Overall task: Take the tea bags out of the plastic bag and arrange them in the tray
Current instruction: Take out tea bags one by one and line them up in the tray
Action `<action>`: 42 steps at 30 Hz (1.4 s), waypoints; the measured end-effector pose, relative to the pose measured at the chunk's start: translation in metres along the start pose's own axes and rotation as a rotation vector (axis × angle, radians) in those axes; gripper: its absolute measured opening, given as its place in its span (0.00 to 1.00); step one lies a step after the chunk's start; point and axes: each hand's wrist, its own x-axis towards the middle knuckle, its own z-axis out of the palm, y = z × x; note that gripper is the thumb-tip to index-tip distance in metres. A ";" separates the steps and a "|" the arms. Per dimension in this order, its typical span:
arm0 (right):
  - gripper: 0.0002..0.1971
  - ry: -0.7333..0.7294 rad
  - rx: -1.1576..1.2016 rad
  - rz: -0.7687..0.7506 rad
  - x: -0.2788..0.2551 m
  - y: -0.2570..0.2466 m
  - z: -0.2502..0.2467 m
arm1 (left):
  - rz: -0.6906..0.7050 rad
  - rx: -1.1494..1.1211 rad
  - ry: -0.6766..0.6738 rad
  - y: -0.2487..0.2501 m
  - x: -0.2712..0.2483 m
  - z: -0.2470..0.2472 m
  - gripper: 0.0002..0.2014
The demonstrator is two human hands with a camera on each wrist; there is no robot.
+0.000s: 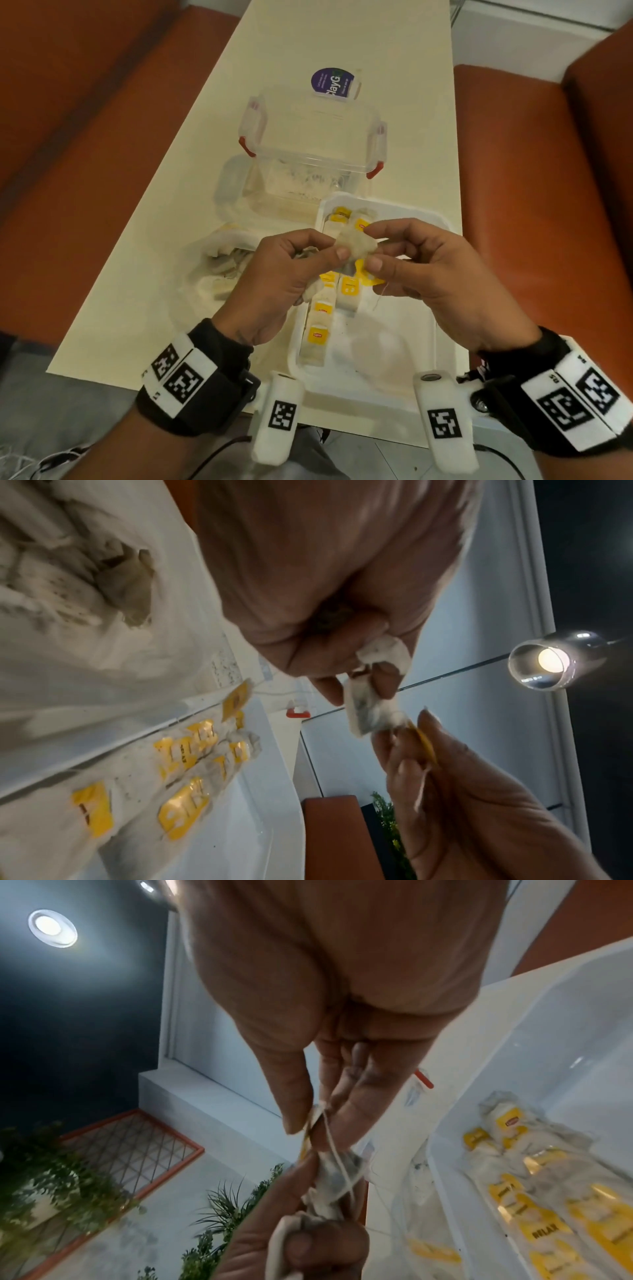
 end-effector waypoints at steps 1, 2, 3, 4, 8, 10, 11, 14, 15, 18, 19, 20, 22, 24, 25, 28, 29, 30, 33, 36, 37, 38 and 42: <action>0.18 -0.003 0.022 0.008 -0.003 0.001 -0.001 | 0.013 0.021 0.017 -0.002 0.000 0.001 0.05; 0.18 0.000 0.047 0.014 -0.005 0.003 -0.003 | 0.026 0.043 0.021 -0.003 0.000 0.002 0.05; 0.18 0.012 0.075 0.019 -0.006 0.004 -0.003 | 0.040 0.059 0.015 -0.005 -0.001 0.004 0.05; 0.17 0.033 0.101 0.024 -0.007 0.006 -0.003 | 0.050 0.066 0.003 -0.007 -0.001 0.006 0.05; 0.13 0.152 0.124 0.036 -0.006 0.018 0.001 | 0.047 0.050 -0.088 -0.018 -0.007 0.019 0.02; 0.12 0.196 0.107 0.037 -0.006 0.025 0.000 | 0.016 0.056 -0.103 -0.024 -0.009 0.024 0.03; 0.12 0.207 0.090 0.039 -0.006 0.028 -0.001 | -0.005 0.062 -0.099 -0.026 -0.009 0.025 0.05; 0.11 0.203 0.003 0.046 -0.008 0.031 -0.006 | -0.078 0.059 -0.069 -0.033 -0.009 0.026 0.13; 0.11 0.195 -0.025 0.043 -0.009 0.032 -0.008 | -0.100 0.044 -0.066 -0.034 -0.009 0.026 0.15; 0.10 0.174 -0.106 0.025 -0.009 0.034 -0.012 | -0.126 0.007 -0.106 -0.034 -0.010 0.025 0.15; 0.10 0.168 -0.127 0.022 -0.009 0.035 -0.014 | -0.124 0.001 -0.121 -0.035 -0.010 0.025 0.13; 0.10 0.160 -0.140 0.021 -0.009 0.035 -0.016 | -0.122 -0.006 -0.130 -0.036 -0.010 0.025 0.10; 0.10 0.144 -0.150 0.020 -0.009 0.037 -0.018 | -0.121 -0.020 -0.134 -0.039 -0.010 0.024 0.07; 0.10 0.127 -0.169 0.021 -0.010 0.038 -0.020 | -0.136 -0.032 -0.146 -0.041 -0.012 0.023 0.06; 0.10 0.114 -0.190 0.025 -0.011 0.038 -0.021 | -0.148 -0.043 -0.158 -0.041 -0.013 0.023 0.06; 0.09 0.040 -0.294 0.051 -0.011 0.039 -0.023 | -0.099 -0.009 -0.178 -0.042 -0.017 0.022 0.09; 0.07 0.016 -0.349 0.046 -0.011 0.040 -0.023 | -0.060 0.046 -0.182 -0.044 -0.017 0.020 0.08; 0.06 0.002 -0.423 0.034 -0.011 0.042 -0.024 | -0.026 0.123 -0.188 -0.046 -0.017 0.018 0.06; 0.05 -0.029 -0.695 0.022 -0.012 0.044 -0.026 | 0.038 0.375 -0.182 -0.053 -0.019 0.009 0.04; 0.03 -0.106 -0.746 0.046 -0.012 0.049 -0.022 | 0.050 0.517 -0.142 -0.058 -0.022 0.004 0.05; 0.03 -0.121 -0.761 0.040 -0.012 0.052 -0.020 | 0.052 0.554 -0.130 -0.060 -0.023 0.003 0.05; 0.03 -0.128 -0.781 0.034 -0.011 0.053 -0.018 | 0.051 0.585 -0.116 -0.062 -0.024 0.002 0.05; 0.03 -0.104 -0.834 0.000 -0.007 0.057 -0.014 | 0.045 0.614 -0.087 -0.063 -0.025 -0.005 0.05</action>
